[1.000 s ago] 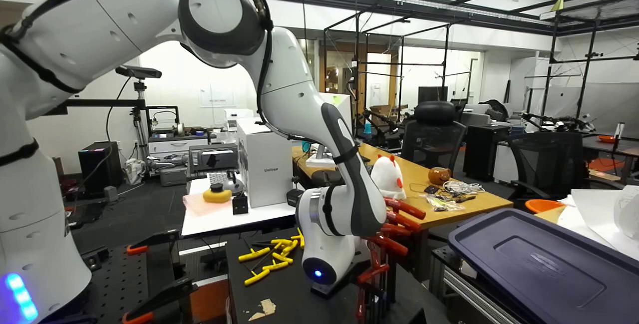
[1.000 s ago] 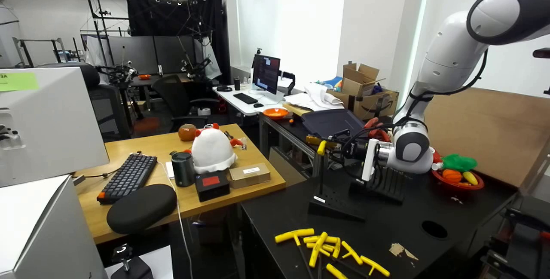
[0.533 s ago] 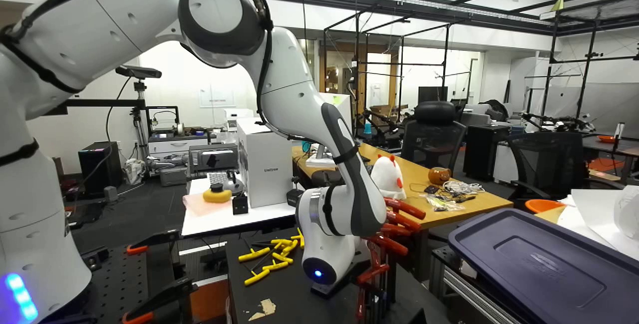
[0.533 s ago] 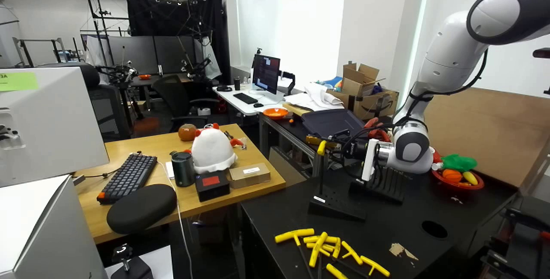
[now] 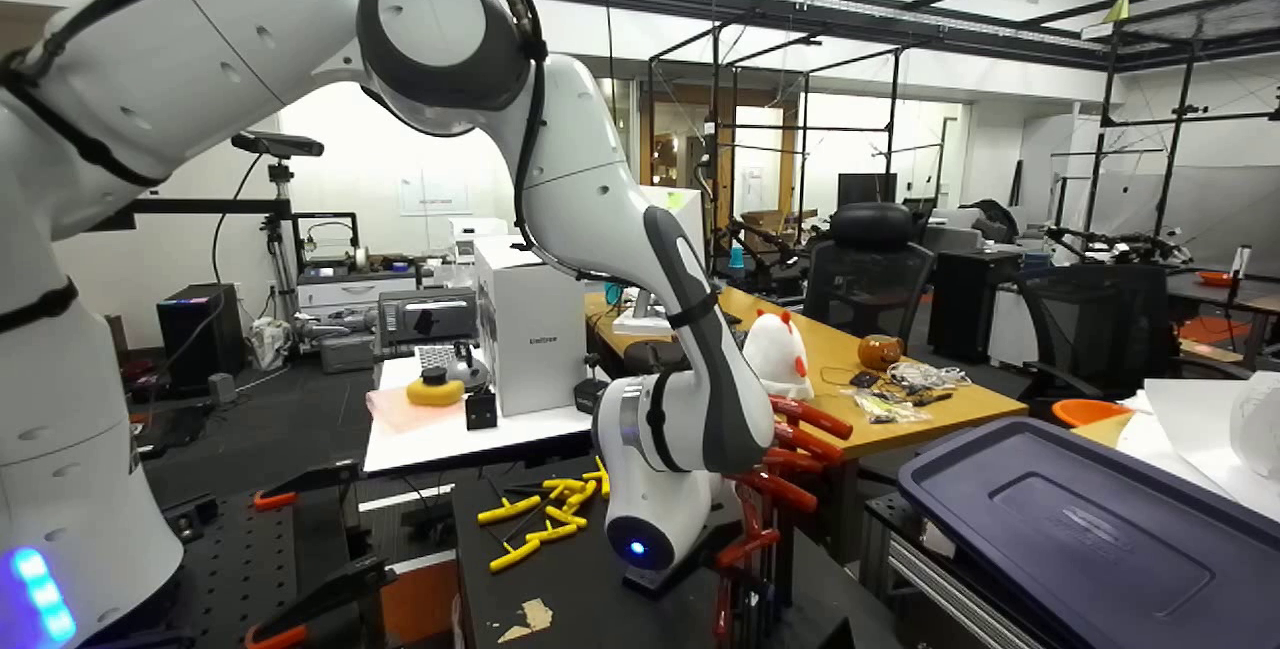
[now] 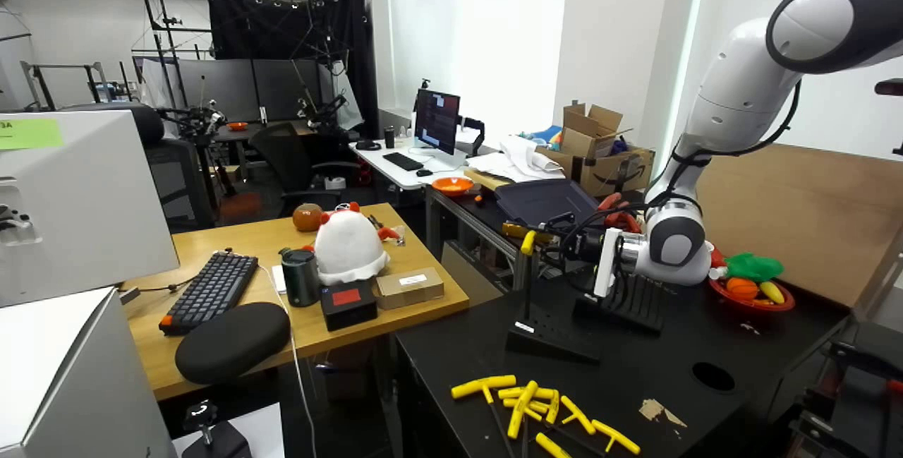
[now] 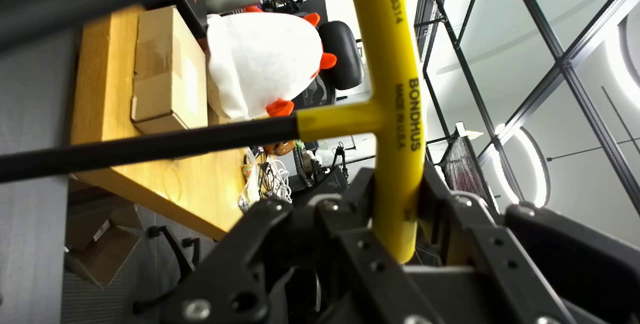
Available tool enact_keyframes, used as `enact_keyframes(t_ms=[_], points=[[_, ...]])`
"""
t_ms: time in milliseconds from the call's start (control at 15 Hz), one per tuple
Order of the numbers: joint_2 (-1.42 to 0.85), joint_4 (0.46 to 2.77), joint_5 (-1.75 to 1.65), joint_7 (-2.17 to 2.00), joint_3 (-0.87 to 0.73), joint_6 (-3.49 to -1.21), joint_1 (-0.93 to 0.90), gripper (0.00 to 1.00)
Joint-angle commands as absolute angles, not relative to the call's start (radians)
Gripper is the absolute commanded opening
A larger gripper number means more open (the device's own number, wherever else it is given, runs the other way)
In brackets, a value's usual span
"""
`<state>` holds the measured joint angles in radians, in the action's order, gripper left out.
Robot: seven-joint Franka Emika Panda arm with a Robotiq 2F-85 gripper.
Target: Put one of the yellow screwdrivers in the black panel
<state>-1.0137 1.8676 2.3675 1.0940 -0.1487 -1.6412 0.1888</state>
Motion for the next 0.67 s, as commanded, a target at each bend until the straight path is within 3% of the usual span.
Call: enact_keyframes(t_ms=[0, 600], points=[[-1.012, 1.86, 2.359, 1.079, -0.163, -1.615, 0.178, 0.06], [-1.064, 1.797, 2.346, 1.046, -0.164, -1.631, 0.182, 0.06]])
